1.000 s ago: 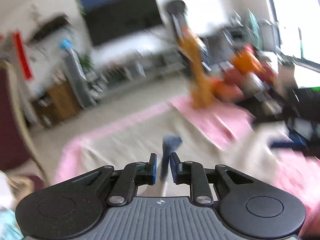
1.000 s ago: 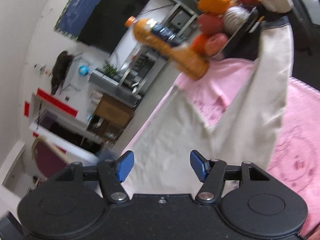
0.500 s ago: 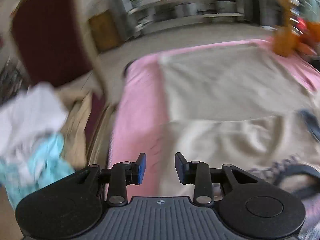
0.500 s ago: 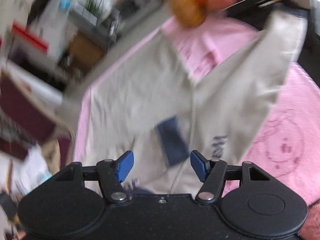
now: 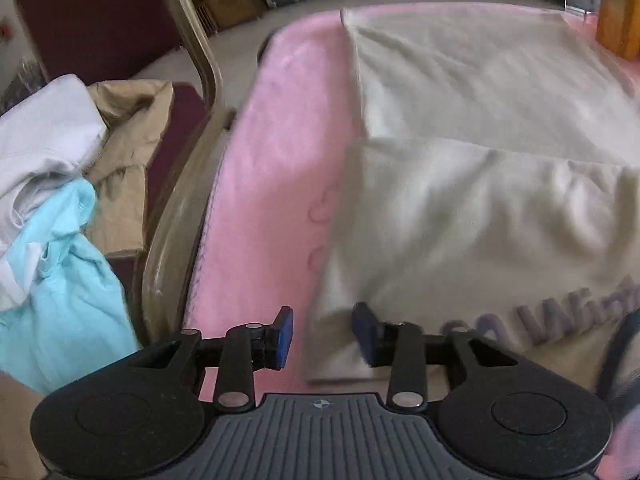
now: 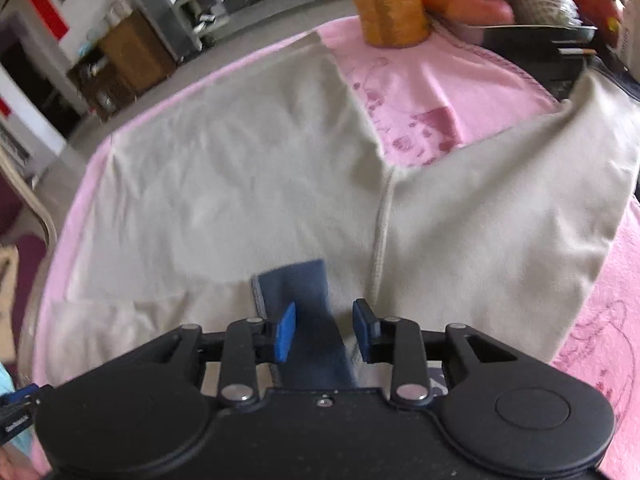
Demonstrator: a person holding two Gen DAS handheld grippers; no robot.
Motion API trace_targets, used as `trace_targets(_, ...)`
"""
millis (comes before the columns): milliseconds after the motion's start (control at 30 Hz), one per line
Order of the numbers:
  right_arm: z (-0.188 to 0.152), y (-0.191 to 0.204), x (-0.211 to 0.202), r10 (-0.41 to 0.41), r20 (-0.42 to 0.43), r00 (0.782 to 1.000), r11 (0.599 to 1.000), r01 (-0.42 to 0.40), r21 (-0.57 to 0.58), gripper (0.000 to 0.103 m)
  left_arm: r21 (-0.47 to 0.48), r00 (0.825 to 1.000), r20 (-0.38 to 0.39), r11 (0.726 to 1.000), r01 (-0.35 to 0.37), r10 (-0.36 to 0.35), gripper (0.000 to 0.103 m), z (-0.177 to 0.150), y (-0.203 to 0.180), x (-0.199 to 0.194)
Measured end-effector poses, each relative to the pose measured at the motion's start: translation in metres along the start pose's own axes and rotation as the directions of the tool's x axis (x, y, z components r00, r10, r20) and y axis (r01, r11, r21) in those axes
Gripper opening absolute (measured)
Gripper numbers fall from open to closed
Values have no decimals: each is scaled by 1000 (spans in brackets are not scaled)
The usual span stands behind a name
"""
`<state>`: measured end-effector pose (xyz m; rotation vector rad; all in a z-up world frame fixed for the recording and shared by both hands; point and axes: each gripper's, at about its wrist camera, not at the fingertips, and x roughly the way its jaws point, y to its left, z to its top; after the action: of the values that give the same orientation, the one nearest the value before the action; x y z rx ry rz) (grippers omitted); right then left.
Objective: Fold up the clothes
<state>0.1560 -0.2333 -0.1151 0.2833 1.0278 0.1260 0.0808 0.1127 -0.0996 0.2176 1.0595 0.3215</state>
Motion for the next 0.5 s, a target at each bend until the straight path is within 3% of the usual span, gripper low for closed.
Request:
trace_targets(67,-4,6,-1,-20,13,1000,999,21,-49,31,-5,1000,10,1000,-19,19,40,-1,1,-3)
trace_targets(267,-9,8,-3,0,31,1000,998,2,-61,34,-178,996,75,984,-28,42,40,0,31,-21)
trace_targets(300,-11,11,-3,-12,38,999,997,15,-81,30,-200,995,84,979,-35,53,40,1,35,-23)
trace_targets(333,-12,15,-3,-27,45,999,993,31,-110,15,-219,994,93,975,-42,63,40,1,38,-25)
trace_targets(367,-14,19,-4,-33,52,998,990,39,-135,10,-237,992,99,970,-46,72,40,0,42,-27)
trace_targets(500,-20,25,-19,-25,121,992,989,42,-142,4,-266,991,101,962,-59,89,40,-1,50,-29)
